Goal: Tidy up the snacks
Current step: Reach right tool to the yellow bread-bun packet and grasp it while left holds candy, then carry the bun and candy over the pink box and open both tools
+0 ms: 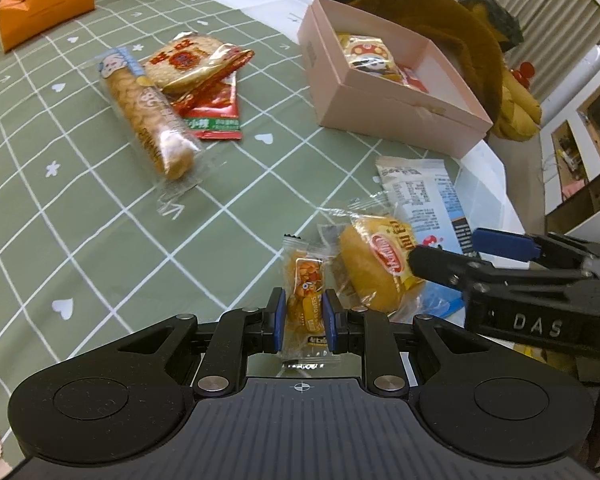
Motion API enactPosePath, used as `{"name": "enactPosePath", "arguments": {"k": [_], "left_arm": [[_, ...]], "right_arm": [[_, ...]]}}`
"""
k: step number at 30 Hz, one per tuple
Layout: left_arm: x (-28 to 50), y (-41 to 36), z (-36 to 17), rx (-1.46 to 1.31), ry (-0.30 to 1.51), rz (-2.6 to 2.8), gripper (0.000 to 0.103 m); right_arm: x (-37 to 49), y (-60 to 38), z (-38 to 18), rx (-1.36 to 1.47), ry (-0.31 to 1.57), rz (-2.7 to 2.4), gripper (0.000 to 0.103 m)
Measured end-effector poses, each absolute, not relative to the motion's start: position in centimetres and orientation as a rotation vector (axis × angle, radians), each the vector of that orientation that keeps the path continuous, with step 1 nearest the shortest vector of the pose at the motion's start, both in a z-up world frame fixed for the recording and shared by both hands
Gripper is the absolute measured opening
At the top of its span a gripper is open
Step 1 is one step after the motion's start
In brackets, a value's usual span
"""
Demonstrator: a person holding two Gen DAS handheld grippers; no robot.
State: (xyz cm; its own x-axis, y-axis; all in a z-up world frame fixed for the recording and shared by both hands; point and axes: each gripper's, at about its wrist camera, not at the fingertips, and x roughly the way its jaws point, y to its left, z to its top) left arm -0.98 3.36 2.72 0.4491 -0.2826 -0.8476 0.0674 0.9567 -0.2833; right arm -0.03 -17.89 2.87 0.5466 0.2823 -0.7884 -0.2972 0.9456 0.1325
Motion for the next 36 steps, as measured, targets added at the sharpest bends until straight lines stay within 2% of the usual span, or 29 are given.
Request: {"name": "enactPosePath", "arguments": {"k": [10, 11, 13, 15, 27, 31, 36], "left_arm": [[-2.1, 3.9, 2.5, -0.226, 1.098, -0.187, 0.024], [-2.1, 3.9, 2.4, -0.226, 1.099, -0.184, 0.024], [-2.2, 3.7, 2.3, -0.225, 1.103, -0.184, 0.024], [-2.3, 3.3, 2.1, -0.219, 1.109, -0.191, 0.024], [-2.7, 2.2, 2.6, -0.259, 1.081, -0.256, 0.024], [-1.6, 2.4, 5.8, -0.344, 0.992, -0.313, 0.024], [3.0, 2.1, 14.3, -0.306, 0.814, -0.399, 0.024]], "right_arm": [[2.1, -14.7, 0.3, 0.030, 1.065, 0.394, 0.075], [2.0, -14.7, 0.2, 0.028, 1.065, 0.391, 0.072], [1.6, -15.1, 0.3, 0.021, 1.062, 0.394, 0.057], [1.3, -15.6, 0.6, 0.009, 1.060, 0.400, 0.052], [-1.6, -18.9, 2.3, -0.054, 1.051, 0.370, 0.050], [-1.2, -21.1, 5.1, -0.026, 0.989, 0.343, 0.050], [2.4, -23.8, 13.9, -0.022, 0.775, 0.291, 0.050]]}}
